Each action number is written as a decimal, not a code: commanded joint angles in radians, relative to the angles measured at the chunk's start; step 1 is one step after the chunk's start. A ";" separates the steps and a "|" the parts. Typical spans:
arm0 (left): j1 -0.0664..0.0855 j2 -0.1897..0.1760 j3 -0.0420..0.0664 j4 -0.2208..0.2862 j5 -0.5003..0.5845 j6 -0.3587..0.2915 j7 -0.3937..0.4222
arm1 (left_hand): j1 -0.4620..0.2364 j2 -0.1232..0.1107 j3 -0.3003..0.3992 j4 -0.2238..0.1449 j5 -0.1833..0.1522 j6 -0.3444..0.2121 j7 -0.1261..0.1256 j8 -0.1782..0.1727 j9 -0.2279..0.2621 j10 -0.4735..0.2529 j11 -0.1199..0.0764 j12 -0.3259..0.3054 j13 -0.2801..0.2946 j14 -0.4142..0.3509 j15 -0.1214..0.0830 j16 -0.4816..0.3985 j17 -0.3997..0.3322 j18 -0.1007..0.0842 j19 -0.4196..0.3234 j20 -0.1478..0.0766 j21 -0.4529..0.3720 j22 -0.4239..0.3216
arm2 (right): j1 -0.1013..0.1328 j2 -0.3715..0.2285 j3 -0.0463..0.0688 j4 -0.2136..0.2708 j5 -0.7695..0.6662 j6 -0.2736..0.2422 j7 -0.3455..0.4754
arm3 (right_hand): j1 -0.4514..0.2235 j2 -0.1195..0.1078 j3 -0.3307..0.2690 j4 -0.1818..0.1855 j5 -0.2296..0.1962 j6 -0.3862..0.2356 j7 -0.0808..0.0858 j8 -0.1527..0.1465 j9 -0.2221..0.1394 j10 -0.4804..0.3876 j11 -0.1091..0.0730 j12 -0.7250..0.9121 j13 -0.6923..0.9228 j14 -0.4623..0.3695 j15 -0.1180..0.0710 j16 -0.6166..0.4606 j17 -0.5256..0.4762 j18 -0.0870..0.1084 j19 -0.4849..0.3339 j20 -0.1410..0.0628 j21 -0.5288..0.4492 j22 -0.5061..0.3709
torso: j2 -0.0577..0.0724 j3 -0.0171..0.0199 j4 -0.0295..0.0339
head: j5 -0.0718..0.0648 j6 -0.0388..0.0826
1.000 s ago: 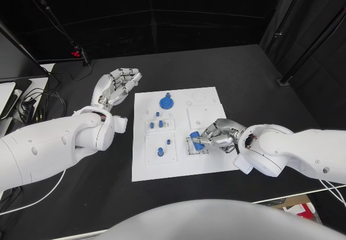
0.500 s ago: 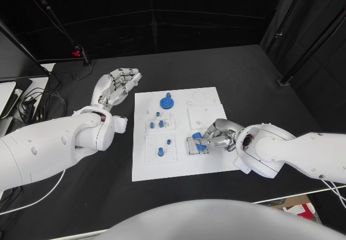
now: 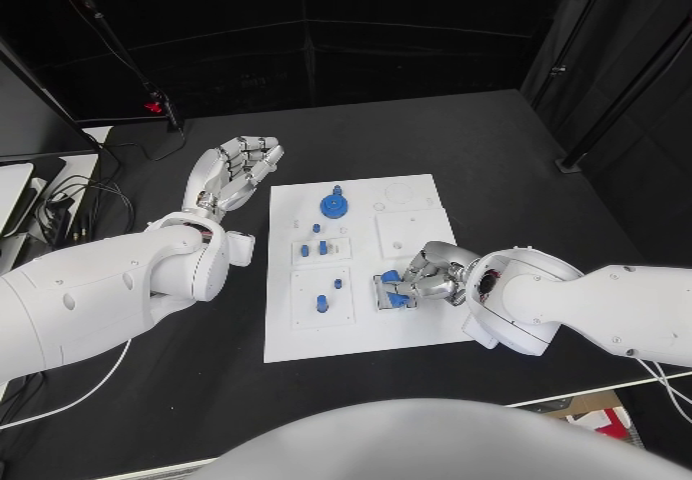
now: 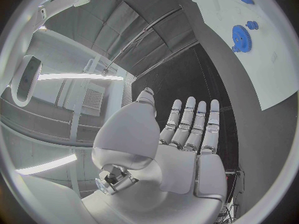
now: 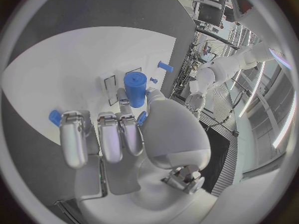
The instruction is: Assemble the parts on the task board
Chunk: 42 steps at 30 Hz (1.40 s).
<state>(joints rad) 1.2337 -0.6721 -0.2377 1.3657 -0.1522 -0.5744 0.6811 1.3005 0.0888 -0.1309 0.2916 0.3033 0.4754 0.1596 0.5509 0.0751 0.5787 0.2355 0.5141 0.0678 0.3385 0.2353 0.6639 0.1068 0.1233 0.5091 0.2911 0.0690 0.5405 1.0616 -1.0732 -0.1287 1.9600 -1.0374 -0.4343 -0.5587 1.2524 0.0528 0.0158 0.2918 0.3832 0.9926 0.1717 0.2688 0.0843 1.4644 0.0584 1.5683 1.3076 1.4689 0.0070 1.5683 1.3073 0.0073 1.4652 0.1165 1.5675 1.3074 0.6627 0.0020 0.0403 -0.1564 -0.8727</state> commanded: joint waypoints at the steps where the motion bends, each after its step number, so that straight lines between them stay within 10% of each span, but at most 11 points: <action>1: 0.002 -0.002 0.001 0.003 0.000 0.004 0.058 | -0.002 0.012 -0.006 0.000 0.006 -0.007 0.118 0.005 -0.002 -0.005 0.001 0.005 -0.001 -0.005 0.000 0.007 -0.002 -0.009 0.001 -0.001 0.004 -0.002 | 0.001 0.004 0.000 -0.001 -0.011 0.031 -0.010 | -0.010 0.005 -0.009 -0.001 -0.008 0.059 -0.053 -0.004 0.001 0.106 -0.004 0.003 0.263 0.102 -0.007 0.002 0.263 -0.007 0.106 -0.005 0.003 0.263 | 0.001 0.0000 0.0001 | -0.005 0.000; 42: 0.002 -0.005 0.001 0.005 0.000 0.004 0.056 | -0.002 0.013 -0.006 0.000 0.006 -0.007 0.118 0.006 -0.002 -0.005 0.001 0.005 -0.002 -0.005 0.000 0.007 -0.002 -0.009 0.002 -0.001 0.004 -0.001 | 0.001 0.022 0.000 -0.011 -0.069 0.062 -0.009 | -0.084 -0.012 -0.158 0.000 -0.162 0.001 -0.029 -0.027 0.018 0.106 0.018 0.003 0.263 0.102 0.006 0.002 0.263 -0.007 0.106 0.005 0.003 0.263 | 0.001 0.0001 -0.0002 | 0.014 0.000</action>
<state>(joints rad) 1.2337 -0.6780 -0.2377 1.3693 -0.1522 -0.5744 0.6811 1.2967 0.0925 -0.1309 0.2916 0.3033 0.4754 0.1597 0.5508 0.0743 0.5786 0.2354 0.5141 0.0677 0.3385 0.2353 0.6676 0.1058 0.1233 0.5091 0.2911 0.0690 0.5407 1.0617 -1.0523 -0.1285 1.9460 -1.1002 -0.3830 -0.5781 1.1787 0.0399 -0.1369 0.2924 0.2255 1.0003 0.1445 0.2400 0.1010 1.4670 0.0685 1.5683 1.3076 1.4687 0.0070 1.5683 1.3073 0.0073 1.4652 0.1166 1.5675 1.3074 0.6631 0.0020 0.0401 -0.1426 -0.8727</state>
